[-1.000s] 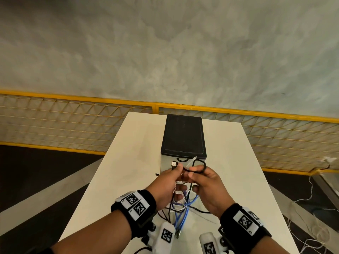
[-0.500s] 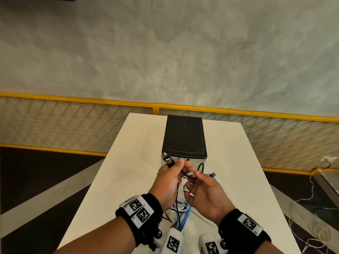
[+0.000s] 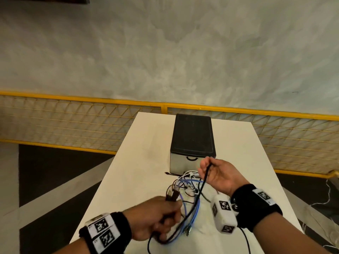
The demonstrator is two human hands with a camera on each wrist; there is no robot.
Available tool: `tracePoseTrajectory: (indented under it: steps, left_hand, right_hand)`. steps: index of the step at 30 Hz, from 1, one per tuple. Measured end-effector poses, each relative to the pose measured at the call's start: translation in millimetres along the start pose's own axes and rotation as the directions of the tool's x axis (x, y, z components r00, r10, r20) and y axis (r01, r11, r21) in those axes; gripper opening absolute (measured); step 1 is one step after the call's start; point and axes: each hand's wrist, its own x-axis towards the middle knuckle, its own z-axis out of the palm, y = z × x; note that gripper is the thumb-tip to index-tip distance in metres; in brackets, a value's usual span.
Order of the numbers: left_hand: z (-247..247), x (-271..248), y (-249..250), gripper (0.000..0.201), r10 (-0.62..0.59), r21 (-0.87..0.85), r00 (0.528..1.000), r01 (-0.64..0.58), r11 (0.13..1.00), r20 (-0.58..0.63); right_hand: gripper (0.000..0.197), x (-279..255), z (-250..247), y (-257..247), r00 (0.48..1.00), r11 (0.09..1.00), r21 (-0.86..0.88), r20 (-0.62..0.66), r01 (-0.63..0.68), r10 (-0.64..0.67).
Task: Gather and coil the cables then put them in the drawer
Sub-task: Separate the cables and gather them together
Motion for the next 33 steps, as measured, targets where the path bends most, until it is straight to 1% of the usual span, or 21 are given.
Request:
tracePoseTrajectory:
  steps: [1, 2, 3, 5, 6, 7, 9, 11, 12, 14, 16, 18, 21, 23, 25, 27, 29, 30, 31, 32, 33]
  left_hand:
    - [-1.4, 0.0, -3.1, 0.037, 0.006, 0.030, 0.998, -0.004, 1.000, -0.066]
    - [-2.9, 4.0, -3.1, 0.036, 0.049, 0.022, 0.986, -0.046, 0.999, -0.158]
    - [-4.6, 11.0, -1.2, 0.033, 0.114, 0.000, 0.960, -0.118, 0.993, -0.256]
    - [-2.8, 28.2, 11.9, 0.028, 0.242, -0.006, 0.880, -0.268, 0.963, -0.409]
    - [1.4, 35.6, 19.6, 0.024, 0.286, 0.012, 0.851, -0.313, 0.950, -0.440]
    - [7.3, 41.8, 26.1, 0.021, 0.326, 0.044, 0.835, -0.343, 0.938, -0.443]
    - [21.7, 52.1, 32.8, 0.013, 0.392, 0.102, 0.825, -0.386, 0.917, -0.408]
    - [32.3, 59.0, 34.5, 0.004, 0.443, 0.161, 0.800, -0.414, 0.896, -0.406]
    - [36.3, 60.5, 34.6, 0.006, 0.456, 0.168, 0.790, -0.426, 0.889, -0.410]
    - [39.3, 63.0, 30.6, 0.013, 0.447, 0.126, 0.802, -0.434, 0.892, -0.397]
    - [40.3, 60.4, 21.7, 0.015, 0.404, 0.088, 0.854, -0.398, 0.913, -0.328]
    - [34.7, 54.8, 10.0, 0.008, 0.348, 0.098, 0.906, -0.334, 0.938, -0.241]
    - [14.8, 45.5, -4.6, 0.009, 0.293, 0.084, 0.936, -0.282, 0.956, -0.196]
    - [0.7, 36.9, -11.5, 0.009, 0.257, 0.072, 0.955, -0.249, 0.966, -0.145]
    - [-10.2, 25.0, -19.5, 0.010, 0.192, 0.160, 0.980, -0.181, 0.970, -0.058]
    - [-21.9, 13.5, -30.6, 0.013, 0.097, 0.312, 0.995, -0.091, 0.946, -0.005]
    - [-33.5, 8.3, -41.0, 0.016, 0.037, 0.436, 0.999, -0.016, 0.900, -0.039]
    - [-38.1, 9.0, -43.4, 0.017, 0.055, 0.447, 0.994, -0.009, 0.894, -0.091]
    - [-40.2, 11.4, -43.2, 0.016, 0.104, 0.411, 0.982, -0.031, 0.911, -0.155]
    - [-40.5, 14.6, -39.1, 0.013, 0.168, 0.333, 0.957, -0.083, 0.939, -0.235]
    - [-38.8, 19.1, -31.7, 0.013, 0.227, 0.225, 0.920, -0.159, 0.961, -0.318]
  right_hand:
    - [0.032, 0.3, -1.3, 3.0, 1.000, 0.999, -0.034, -0.001, -0.014, 0.014]
    - [0.030, -0.5, -1.3, 8.7, 1.000, 0.997, -0.074, 0.003, -0.022, 0.023]
    - [0.028, -0.5, -1.9, 16.5, 1.000, 0.993, -0.113, 0.007, -0.025, 0.026]
    - [0.023, -2.9, -0.4, 31.9, 0.998, 0.986, -0.165, 0.055, -0.024, 0.033]
    - [0.022, -4.6, 0.6, 39.3, 0.996, 0.982, -0.189, 0.082, -0.026, 0.042]
    - [0.022, -6.6, 1.8, 45.6, 0.993, 0.976, -0.216, 0.106, -0.026, 0.049]
    - [0.028, -12.7, 3.4, 53.6, 0.987, 0.973, -0.232, 0.151, -0.014, 0.050]
    - [0.036, -17.8, 3.2, 56.4, 0.984, 0.980, -0.200, 0.170, -0.011, 0.046]
    - [0.038, -21.2, 4.0, 56.0, 0.984, 0.981, -0.196, 0.170, -0.013, 0.047]
    - [0.038, -23.3, 1.6, 52.1, 0.985, 0.977, -0.213, 0.159, -0.030, 0.065]
    - [0.030, -20.5, -1.7, 40.9, 0.992, 0.985, -0.167, 0.114, -0.037, 0.056]
    - [0.024, -15.5, -2.0, 27.2, 0.996, 0.991, -0.131, 0.070, -0.039, 0.049]
    - [0.028, -10.2, 3.1, 21.6, 0.992, 0.980, -0.181, 0.071, -0.086, 0.100]
    - [0.029, -3.8, 5.0, 24.6, 0.993, 0.981, -0.171, 0.067, -0.089, 0.102]
    - [0.033, 1.9, 3.4, 23.3, 0.997, 0.992, -0.112, 0.043, -0.058, 0.063]
    - [0.032, 6.5, 1.3, 19.3, 0.999, 0.994, -0.094, 0.021, -0.047, 0.049]
    - [0.025, 5.5, 0.7, 17.9, 0.998, 0.989, -0.136, 0.021, -0.049, 0.052]
    - [0.022, 4.6, 0.5, 18.7, 0.998, 0.985, -0.164, 0.034, -0.050, 0.056]
    - [0.020, 2.2, 0.3, 20.0, 0.997, 0.981, -0.190, 0.054, -0.050, 0.061]
    - [0.018, 0.2, -0.5, 21.9, 0.995, 0.975, -0.218, 0.071, -0.051, 0.068]
    - [0.017, -1.7, -1.6, 24.5, 0.994, 0.967, -0.247, 0.082, -0.055, 0.077]
